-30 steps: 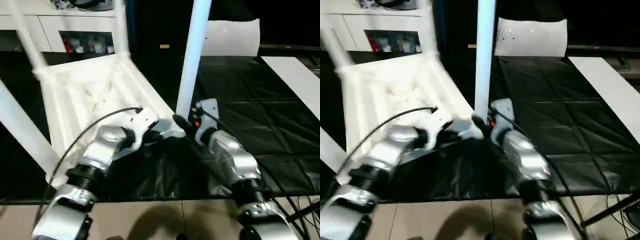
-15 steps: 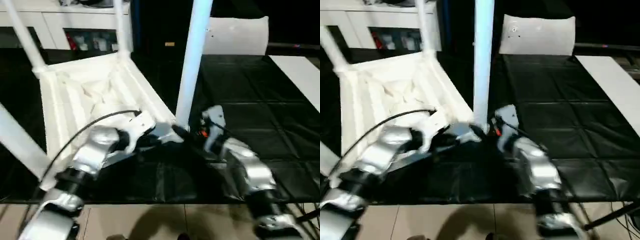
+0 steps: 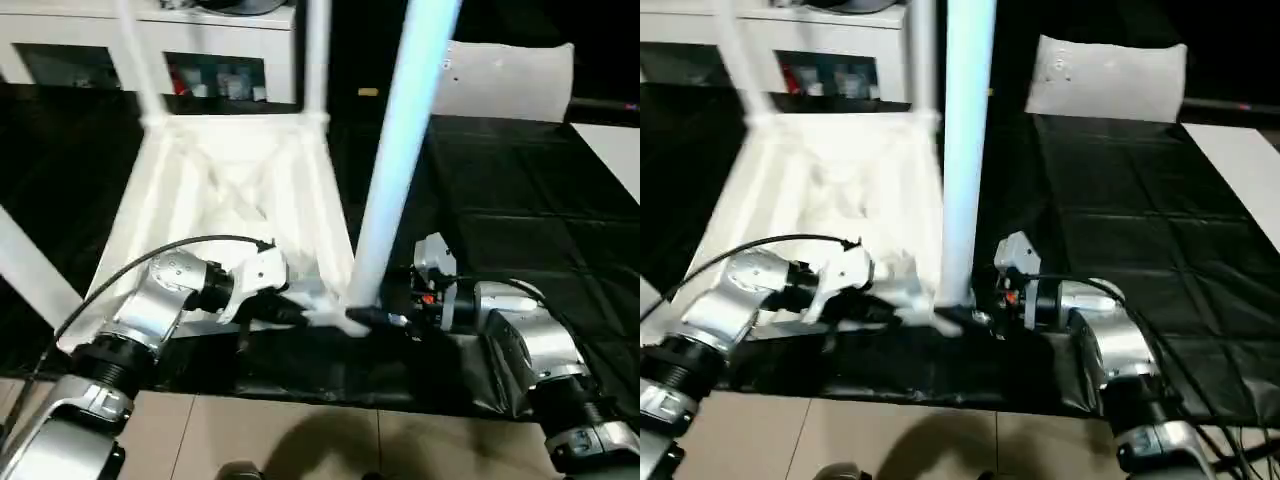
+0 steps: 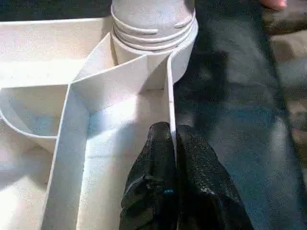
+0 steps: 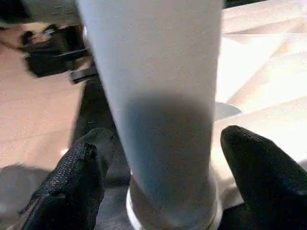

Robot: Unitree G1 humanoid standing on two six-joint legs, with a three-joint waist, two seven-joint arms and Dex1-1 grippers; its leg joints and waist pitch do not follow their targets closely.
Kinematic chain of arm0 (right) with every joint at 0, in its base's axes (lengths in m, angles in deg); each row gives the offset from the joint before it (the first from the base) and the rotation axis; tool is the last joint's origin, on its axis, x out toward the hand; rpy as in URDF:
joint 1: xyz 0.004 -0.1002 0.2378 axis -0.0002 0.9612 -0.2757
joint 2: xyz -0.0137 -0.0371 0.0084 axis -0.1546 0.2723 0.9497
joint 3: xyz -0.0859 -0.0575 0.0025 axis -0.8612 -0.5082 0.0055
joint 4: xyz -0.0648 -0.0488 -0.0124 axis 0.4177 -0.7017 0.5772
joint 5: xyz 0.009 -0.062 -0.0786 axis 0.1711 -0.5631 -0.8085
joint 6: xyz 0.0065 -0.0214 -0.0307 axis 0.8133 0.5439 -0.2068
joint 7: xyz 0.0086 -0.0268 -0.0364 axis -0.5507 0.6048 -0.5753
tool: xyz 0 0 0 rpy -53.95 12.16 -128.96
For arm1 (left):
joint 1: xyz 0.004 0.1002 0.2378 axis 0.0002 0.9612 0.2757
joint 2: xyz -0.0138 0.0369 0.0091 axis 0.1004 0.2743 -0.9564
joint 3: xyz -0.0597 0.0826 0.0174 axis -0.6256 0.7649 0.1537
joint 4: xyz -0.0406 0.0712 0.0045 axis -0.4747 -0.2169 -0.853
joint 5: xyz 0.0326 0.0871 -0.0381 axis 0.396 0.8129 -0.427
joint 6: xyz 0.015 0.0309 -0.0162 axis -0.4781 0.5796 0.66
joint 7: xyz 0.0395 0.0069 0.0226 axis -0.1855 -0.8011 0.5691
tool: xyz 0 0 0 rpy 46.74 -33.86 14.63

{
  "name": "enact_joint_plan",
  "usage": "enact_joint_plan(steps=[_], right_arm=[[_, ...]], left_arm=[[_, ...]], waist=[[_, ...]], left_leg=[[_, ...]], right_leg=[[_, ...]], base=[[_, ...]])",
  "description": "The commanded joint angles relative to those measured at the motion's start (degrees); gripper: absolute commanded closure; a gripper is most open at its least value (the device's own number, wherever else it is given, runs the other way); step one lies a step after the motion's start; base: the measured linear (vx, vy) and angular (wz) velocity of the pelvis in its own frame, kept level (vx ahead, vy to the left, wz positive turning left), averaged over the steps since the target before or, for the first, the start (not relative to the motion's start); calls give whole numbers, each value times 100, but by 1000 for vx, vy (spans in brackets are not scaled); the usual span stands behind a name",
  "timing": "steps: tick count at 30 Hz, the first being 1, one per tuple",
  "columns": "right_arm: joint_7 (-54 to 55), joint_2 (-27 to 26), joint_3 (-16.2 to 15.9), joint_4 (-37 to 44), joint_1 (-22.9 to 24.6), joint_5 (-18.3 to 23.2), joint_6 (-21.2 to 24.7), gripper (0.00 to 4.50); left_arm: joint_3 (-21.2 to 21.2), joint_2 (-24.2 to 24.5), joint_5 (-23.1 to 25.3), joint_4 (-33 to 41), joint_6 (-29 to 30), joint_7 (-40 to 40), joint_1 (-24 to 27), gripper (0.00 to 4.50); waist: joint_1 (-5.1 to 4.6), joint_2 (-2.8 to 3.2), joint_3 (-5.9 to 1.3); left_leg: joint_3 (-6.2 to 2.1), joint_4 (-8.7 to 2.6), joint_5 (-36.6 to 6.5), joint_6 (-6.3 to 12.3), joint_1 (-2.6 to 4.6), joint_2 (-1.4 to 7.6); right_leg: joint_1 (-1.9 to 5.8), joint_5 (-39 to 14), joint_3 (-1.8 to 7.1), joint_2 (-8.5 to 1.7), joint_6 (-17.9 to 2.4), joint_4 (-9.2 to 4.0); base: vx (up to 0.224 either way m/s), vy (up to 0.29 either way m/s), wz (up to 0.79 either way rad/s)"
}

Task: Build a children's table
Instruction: Rotate leg to tighten

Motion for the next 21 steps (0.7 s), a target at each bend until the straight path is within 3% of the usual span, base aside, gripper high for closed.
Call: enact_joint_plan(steps=[1,3,4,7,15,21], right_arm=[[-373,82,-57,-68,-80,101,-60,97],[-651,143,-145,-102,-122,102,-26,99],[-873,195,-228,-132,-161,130,15,130],[-1165,263,-378,-221,-235,90,-7,149],[-1478,281,-464,-426,-361,20,-106,231],[-1558,260,-496,-475,-417,58,-81,248]], left_arm=[[326,-6,-1,32,-275,-466,-161,450],[393,30,51,-1,-377,-590,-179,450],[440,46,74,-50,-482,-684,-203,450],[504,67,102,-85,-610,-803,-238,450],[533,102,167,-281,-836,-882,-316,450],[525,134,186,-397,-909,-863,-352,450]], waist=[[-27,0,-402],[-20,-1,-401],[-19,-14,-395],[-12,-31,-392],[-17,-53,-406],[-19,-45,-392]], left_leg=[[96,-373,-971,373,-8,110],[89,-377,-1031,358,-10,113],[89,-379,-1079,347,-9,113],[87,-381,-1091,329,-15,115],[93,-365,-940,329,-28,108],[93,-371,-960,314,-25,112]], right_leg=[[379,-1712,318,-317,-978,-372],[381,-1789,314,-317,-956,-375],[378,-1852,315,-320,-934,-386],[384,-1966,314,-327,-902,-391],[387,-1848,310,-320,-915,-363],[382,-1956,309,-321,-877,-375]], base=[[0,0,0],[0,0,0],[0,0,0],[0,0,0],[0,0,0],[0,0,0]])
